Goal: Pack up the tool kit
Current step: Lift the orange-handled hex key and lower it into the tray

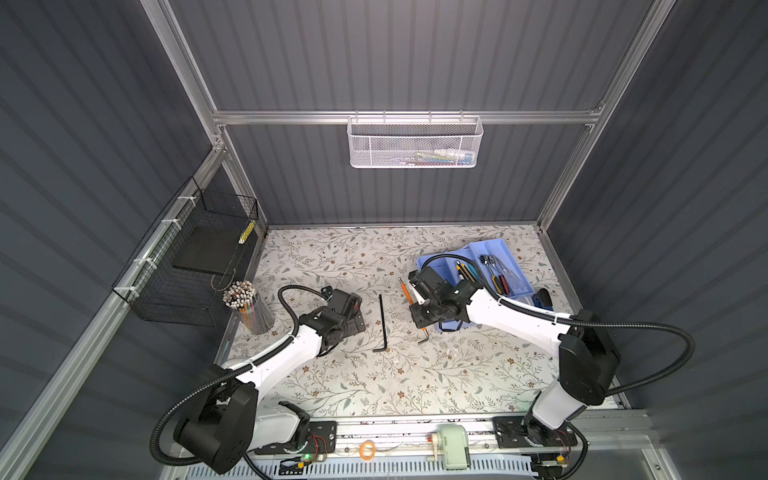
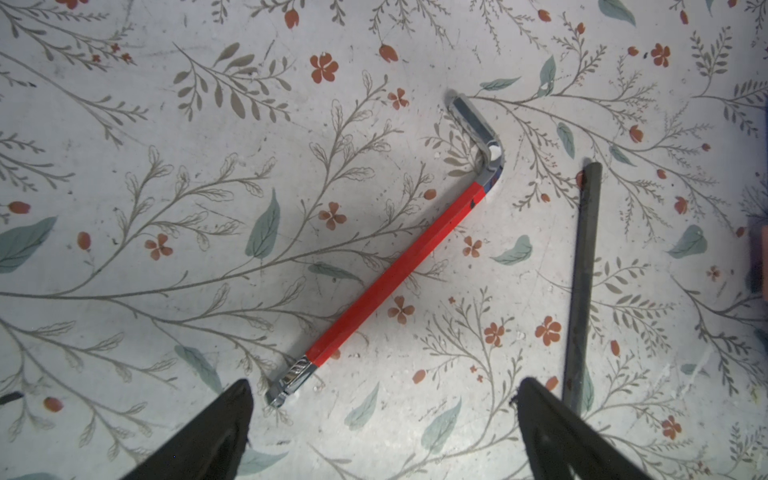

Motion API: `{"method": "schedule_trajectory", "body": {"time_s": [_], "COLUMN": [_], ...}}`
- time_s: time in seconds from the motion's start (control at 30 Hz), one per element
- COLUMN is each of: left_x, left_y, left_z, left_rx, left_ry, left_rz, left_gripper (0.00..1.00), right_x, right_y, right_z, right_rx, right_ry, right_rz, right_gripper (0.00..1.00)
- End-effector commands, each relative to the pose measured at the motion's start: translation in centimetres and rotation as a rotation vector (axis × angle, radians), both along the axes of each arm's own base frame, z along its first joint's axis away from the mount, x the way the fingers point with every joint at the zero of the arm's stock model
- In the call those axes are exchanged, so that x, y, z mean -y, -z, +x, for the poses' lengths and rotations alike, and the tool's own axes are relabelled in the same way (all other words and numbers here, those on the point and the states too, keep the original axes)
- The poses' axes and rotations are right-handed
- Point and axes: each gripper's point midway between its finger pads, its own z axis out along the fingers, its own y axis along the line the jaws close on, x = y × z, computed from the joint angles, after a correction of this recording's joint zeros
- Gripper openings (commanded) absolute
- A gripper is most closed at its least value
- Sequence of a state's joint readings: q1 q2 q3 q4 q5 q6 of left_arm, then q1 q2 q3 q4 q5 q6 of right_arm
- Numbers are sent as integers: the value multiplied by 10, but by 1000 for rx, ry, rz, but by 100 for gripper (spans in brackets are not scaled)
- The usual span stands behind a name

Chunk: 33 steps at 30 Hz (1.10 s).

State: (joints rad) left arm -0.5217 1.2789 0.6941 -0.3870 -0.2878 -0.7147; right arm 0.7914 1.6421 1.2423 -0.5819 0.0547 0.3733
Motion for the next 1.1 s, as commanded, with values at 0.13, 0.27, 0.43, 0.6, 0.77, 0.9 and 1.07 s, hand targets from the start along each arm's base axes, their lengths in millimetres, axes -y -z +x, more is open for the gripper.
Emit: {"method": "schedule_trajectory", "body": {"time_s": [0.13,0.27,0.43,0.6,0.77,0.9,1.07], "left_x": [-1,2,1,1,2,0,-1], "left_y": [6,5,5,5,5,5,7], "left_z": [-2,0,-1,-2,-1,-2,-4], "left_rx": [-5,-6,-4,-2,-6,-6,-8], "left_ry": [18,31,38,38,38,35,31], "left_rz": [0,-4,1,-2,0,3,4], "left_gripper": [100,100,100,100,100,100,100], "right_x": [47,68,86,95,99,98,90], "right_y": [-31,-35,-28,-18,-5,5,10], "right_z": [39,57,74,86,97,104,107], "right_rx": [68,88,84,67,53,37,16], "right_ry": [103,139,163,170,170,165,158], "right_rz": [-4,-31,-58,-91,-133,-157,-137], "right_gripper": [4,4,4,4,4,4,4]}}
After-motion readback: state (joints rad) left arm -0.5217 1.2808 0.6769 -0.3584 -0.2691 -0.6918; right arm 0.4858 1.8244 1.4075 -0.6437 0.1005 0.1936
